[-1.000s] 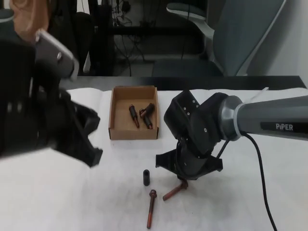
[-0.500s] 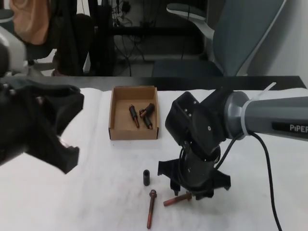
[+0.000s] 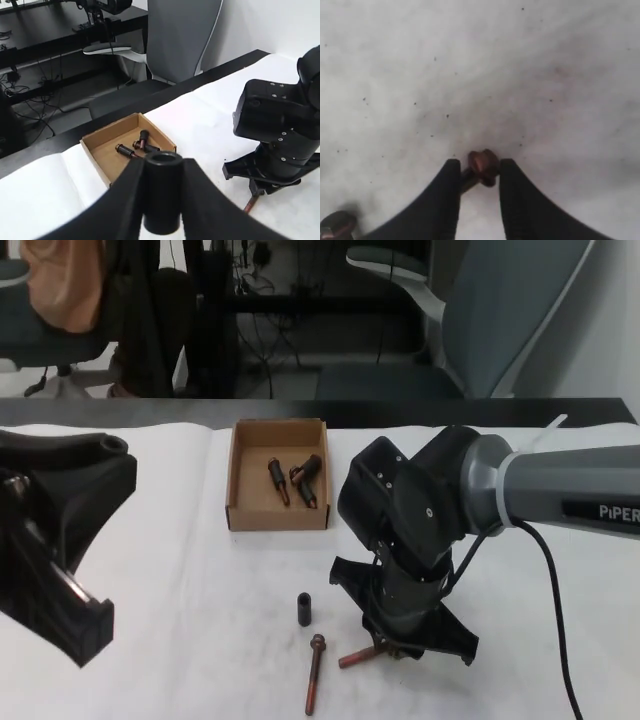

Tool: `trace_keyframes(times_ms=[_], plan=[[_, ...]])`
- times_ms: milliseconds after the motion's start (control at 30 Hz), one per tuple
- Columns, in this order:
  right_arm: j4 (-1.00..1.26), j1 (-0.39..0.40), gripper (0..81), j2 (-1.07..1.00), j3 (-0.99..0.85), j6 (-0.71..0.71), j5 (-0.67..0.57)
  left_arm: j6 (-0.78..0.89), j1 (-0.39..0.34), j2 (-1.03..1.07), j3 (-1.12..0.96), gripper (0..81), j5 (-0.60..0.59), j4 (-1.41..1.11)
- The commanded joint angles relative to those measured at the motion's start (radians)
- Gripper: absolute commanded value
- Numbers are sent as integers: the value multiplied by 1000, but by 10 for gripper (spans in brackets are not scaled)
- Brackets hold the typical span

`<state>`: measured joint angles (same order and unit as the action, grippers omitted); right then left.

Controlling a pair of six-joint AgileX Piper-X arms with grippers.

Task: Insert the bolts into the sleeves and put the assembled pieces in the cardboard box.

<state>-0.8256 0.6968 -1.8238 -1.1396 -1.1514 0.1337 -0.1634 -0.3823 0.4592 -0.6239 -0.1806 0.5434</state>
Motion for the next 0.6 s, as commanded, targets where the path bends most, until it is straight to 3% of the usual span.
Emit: trace_keyframes(times_ms=[0, 100, 267, 367, 433, 567], plan=[[5, -2, 220, 6, 2, -23, -15, -1, 0, -17, -2, 18, -1, -8], [5, 0, 277, 6, 2, -7, -56, -1, 0, -17, -2, 18, -1, -10], [-10, 10, 587, 6, 2, -74, -90, -1, 0, -17, -2, 18, -1, -10], [-24, 9, 587, 6, 2, -126, -53, -1, 0, -27, -2, 18, -1, -10], [-27, 9, 540, 6, 2, -152, -41, -1, 0, -40, -2, 18, -1, -10], [-16, 9, 293, -5, 2, -182, -22, -1, 0, -61, -2, 18, -1, -10]])
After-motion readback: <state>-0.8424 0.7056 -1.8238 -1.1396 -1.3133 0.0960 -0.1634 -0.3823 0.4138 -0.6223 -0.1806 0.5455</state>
